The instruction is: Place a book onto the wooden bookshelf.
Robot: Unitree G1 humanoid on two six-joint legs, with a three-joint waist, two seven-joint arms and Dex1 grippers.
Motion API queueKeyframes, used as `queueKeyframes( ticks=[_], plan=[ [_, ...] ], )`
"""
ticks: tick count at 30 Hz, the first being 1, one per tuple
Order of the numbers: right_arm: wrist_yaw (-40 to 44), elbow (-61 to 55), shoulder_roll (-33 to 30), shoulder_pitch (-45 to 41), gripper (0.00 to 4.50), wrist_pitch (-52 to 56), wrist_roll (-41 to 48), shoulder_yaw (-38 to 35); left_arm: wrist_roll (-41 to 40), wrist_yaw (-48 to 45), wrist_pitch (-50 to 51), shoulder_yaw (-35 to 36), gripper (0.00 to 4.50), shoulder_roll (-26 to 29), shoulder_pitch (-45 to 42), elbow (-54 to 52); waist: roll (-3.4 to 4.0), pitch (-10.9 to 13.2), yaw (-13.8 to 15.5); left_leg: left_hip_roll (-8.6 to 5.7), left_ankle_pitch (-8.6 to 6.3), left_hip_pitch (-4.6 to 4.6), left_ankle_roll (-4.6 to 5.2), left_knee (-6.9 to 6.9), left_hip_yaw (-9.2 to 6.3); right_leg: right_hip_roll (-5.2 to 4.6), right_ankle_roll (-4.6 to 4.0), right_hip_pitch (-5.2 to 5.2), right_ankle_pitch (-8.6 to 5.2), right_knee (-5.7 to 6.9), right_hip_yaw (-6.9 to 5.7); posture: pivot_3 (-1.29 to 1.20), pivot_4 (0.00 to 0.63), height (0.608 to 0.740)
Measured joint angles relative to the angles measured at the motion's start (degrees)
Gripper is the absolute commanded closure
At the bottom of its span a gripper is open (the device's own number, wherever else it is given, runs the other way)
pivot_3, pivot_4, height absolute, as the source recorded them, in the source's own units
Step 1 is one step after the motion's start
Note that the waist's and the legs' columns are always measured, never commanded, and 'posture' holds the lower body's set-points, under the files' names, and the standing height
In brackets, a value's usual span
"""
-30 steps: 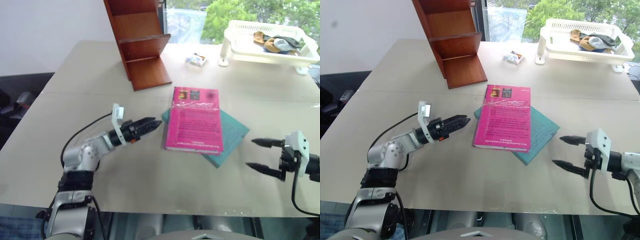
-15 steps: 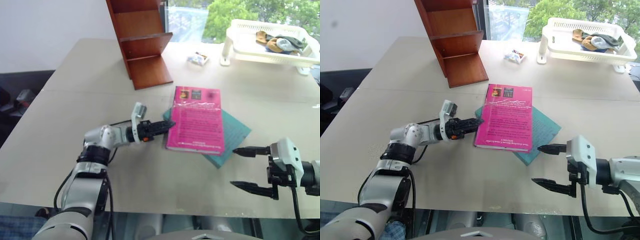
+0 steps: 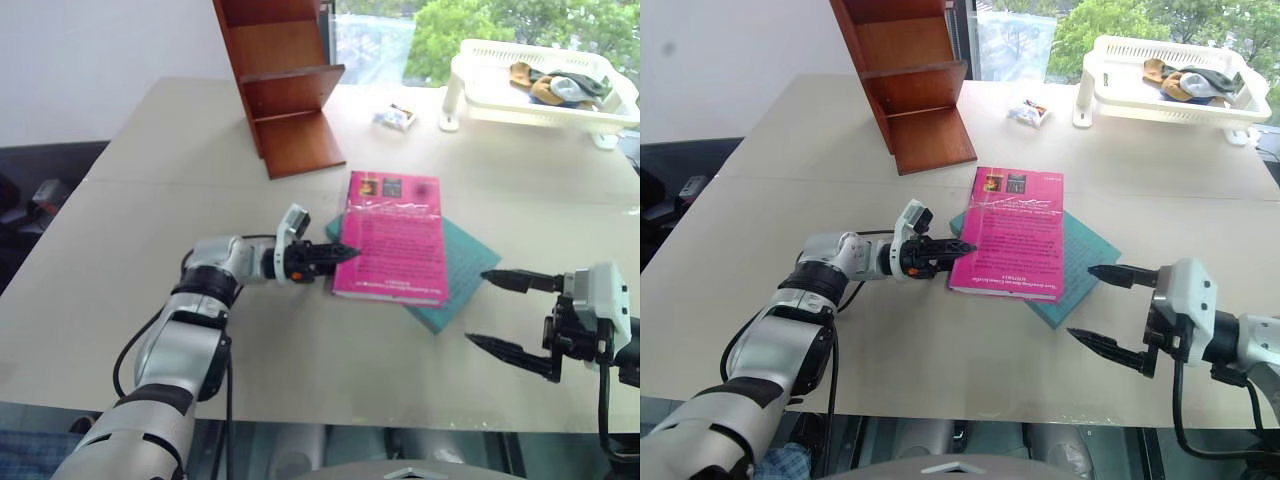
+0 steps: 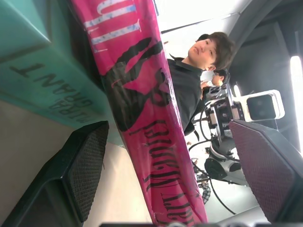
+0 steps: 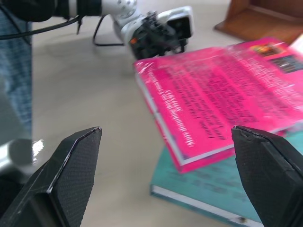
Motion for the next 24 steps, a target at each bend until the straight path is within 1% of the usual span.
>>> queueKeyframes(
  ticks=[4,8,9,10,12,14,15,16,18,19,21,24],
  plan=[
    [-1.2,-0.1,-0.2,-2.1,0.0,0.8,2.7,-0.8,1.4,-3.1,1.1,-2.0,0.06,-0.1,-0.1,-0.4,0.0,0.0,0.2,-0.01,0.03,-0.04,-0.03,0.03,0.01,-0.01,0.01,-0.07,0.0,0.08,0.02,0.0,0.15,0.74],
    [-1.5,-0.1,-0.8,-2.2,0.0,1.3,3.0,-0.8,1.5,-3.7,1.3,-2.0,0.06,-0.2,-0.1,-0.4,0.0,0.0,0.2,-0.01,0.03,-0.2,-0.02,0.03,0.05,-0.01,0.01,-0.25,-0.01,0.1,0.08,0.0,0.15,0.74],
    [-1.6,-0.1,-1.0,-2.2,0.0,1.3,2.9,-0.8,1.4,-3.7,1.6,-1.9,0.29,-0.2,-0.1,-0.4,0.0,0.0,0.2,-0.01,0.03,-0.2,-0.02,0.03,0.04,-0.01,0.02,-0.25,-0.01,0.11,0.08,0.0,0.15,0.74],
    [-1.6,-0.1,-1.1,-2.1,0.0,1.3,2.9,-0.8,1.3,-3.7,2.1,-1.9,0.29,-0.2,-0.1,-0.4,0.0,0.0,0.2,-0.01,0.03,-0.2,-0.02,0.03,0.05,-0.01,0.02,-0.26,-0.01,0.12,0.08,0.0,0.15,0.74],
    [-1.7,-0.1,-1.1,-2.1,0.0,1.3,2.6,-0.7,1.2,-3.7,2.8,-1.8,1.05,-0.1,-0.1,-0.5,0.0,0.0,0.2,-0.01,0.03,-0.2,-0.01,0.03,0.06,-0.01,0.02,-0.27,-0.02,0.13,0.1,0.0,0.15,0.74],
    [-1.6,-0.1,-1.1,-2.1,0.0,1.3,2.3,-0.3,0.8,-3.7,4.1,-1.6,2.04,0.2,0.0,-1.0,0.0,0.0,0.1,-0.01,0.03,-0.19,-0.01,0.03,0.08,-0.01,0.02,-0.29,-0.02,0.15,0.12,0.0,0.15,0.74],
    [-1.6,0.0,-1.1,-2.1,0.0,1.3,2.1,-0.1,0.5,-3.7,4.9,-1.5,2.45,0.4,0.2,-1.5,0.0,0.0,0.1,-0.01,0.03,-0.2,-0.01,0.03,0.1,0.0,0.02,-0.31,-0.02,0.16,0.14,0.0,0.15,0.74],
    [-1.5,0.0,-1.1,-2.1,0.0,1.3,1.9,0.3,0.2,-3.7,5.6,-1.5,3.01,0.8,0.6,-2.2,0.0,0.0,0.1,-0.01,0.03,-0.2,-0.01,0.03,0.11,-0.01,0.02,-0.31,-0.02,0.16,0.16,0.0,0.15,0.74],
    [-1.3,0.0,-1.1,-2.1,0.0,1.3,1.6,0.4,0.2,-3.7,6.4,-1.5,3.95,1.0,1.3,-3.2,0.0,0.0,0.1,0.01,0.03,-0.2,-0.01,0.02,0.14,0.0,0.02,-0.34,-0.02,0.16,0.19,0.0,0.15,0.74],
    [-1.2,0.0,-1.2,-2.1,0.0,1.3,1.5,0.4,0.2,-3.7,6.5,-1.5,4.19,1.1,1.4,-3.6,0.0,0.0,0.1,0.01,0.03,-0.2,-0.01,0.02,0.13,0.0,0.02,-0.34,-0.02,0.16,0.19,0.0,0.15,0.74],
    [-1.1,0.1,-1.2,-2.1,0.0,1.2,1.3,0.4,0.1,-3.5,7.5,-1.5,4.19,1.7,2.5,-5.4,0.0,0.0,0.0,0.03,0.03,-0.19,-0.01,0.01,0.15,-0.02,0.02,-0.35,-0.02,0.16,0.23,0.0,0.15,0.74],
    [-0.9,0.5,-1.2,-2.0,0.0,1.2,1.0,0.4,-2.3,-2.4,11.6,0.2,4.19,3.3,5.6,-11.8,0.0,0.0,-0.1,0.07,0.03,-0.19,-0.01,0.0,0.14,-0.07,0.01,-0.37,-0.02,0.16,0.25,0.0,0.15,0.74]
  ],
)
